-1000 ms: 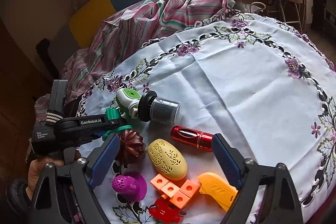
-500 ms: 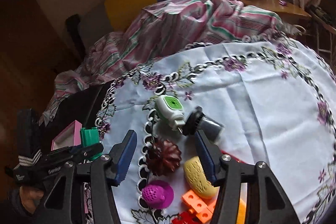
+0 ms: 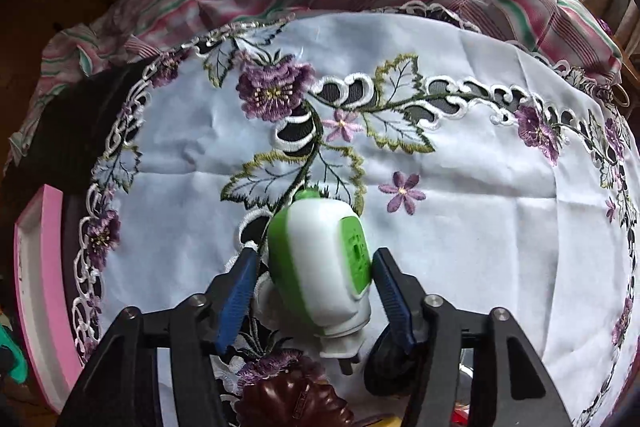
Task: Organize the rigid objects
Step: 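Carry the green spool into the pink tray and release it while right tool grasps green-white plug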
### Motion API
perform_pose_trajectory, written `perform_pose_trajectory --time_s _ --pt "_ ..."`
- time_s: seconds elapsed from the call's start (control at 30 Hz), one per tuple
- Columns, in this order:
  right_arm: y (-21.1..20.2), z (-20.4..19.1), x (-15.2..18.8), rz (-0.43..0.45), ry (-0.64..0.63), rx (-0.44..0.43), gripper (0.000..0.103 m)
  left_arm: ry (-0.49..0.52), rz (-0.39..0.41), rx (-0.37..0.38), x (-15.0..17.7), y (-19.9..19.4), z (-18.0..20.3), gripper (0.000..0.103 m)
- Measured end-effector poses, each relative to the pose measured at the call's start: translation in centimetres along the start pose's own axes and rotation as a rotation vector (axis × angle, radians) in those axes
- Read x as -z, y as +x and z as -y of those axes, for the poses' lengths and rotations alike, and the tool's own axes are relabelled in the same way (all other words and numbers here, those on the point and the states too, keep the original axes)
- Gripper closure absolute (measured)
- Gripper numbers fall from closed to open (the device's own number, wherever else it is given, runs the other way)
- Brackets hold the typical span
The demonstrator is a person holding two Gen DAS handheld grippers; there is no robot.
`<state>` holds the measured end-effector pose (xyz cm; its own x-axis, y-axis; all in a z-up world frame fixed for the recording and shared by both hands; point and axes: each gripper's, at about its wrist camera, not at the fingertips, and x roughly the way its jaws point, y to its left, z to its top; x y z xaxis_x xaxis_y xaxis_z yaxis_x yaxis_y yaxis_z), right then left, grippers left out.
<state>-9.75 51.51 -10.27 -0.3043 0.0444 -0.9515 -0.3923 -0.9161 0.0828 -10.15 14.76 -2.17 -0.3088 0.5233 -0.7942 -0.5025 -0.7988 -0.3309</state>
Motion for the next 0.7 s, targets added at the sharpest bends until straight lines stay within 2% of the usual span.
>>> perform_pose_trajectory --time_s 0.23,0.37,0.43,0.53,0.7 --pt "-1.1 -1.3 1.4 0.070 -0.049 0.119 0.061 -0.101 -0.005 -0.078 0.8 0.6 -5.3 0.072" --pt "-4.3 -1.7 2.2 0.165 -0.034 0.122 0.061 -0.104 -0.010 -0.110 -0.1 2.3 -6.7 0.072" --pt "-6.2 -2.3 2.7 0.208 -0.032 0.097 0.061 -0.081 -0.015 -0.154 -0.8 3.3 -7.1 0.072" --pt "-8.2 -4.6 3.4 0.254 -0.041 0.038 0.061 -0.089 -0.017 -0.182 -1.6 4.2 -8.3 0.072" --pt "-10.1 -10.0 5.4 0.276 -0.107 -0.075 0.061 -0.129 -0.034 -0.209 -2.3 5.2 -9.9 0.072"
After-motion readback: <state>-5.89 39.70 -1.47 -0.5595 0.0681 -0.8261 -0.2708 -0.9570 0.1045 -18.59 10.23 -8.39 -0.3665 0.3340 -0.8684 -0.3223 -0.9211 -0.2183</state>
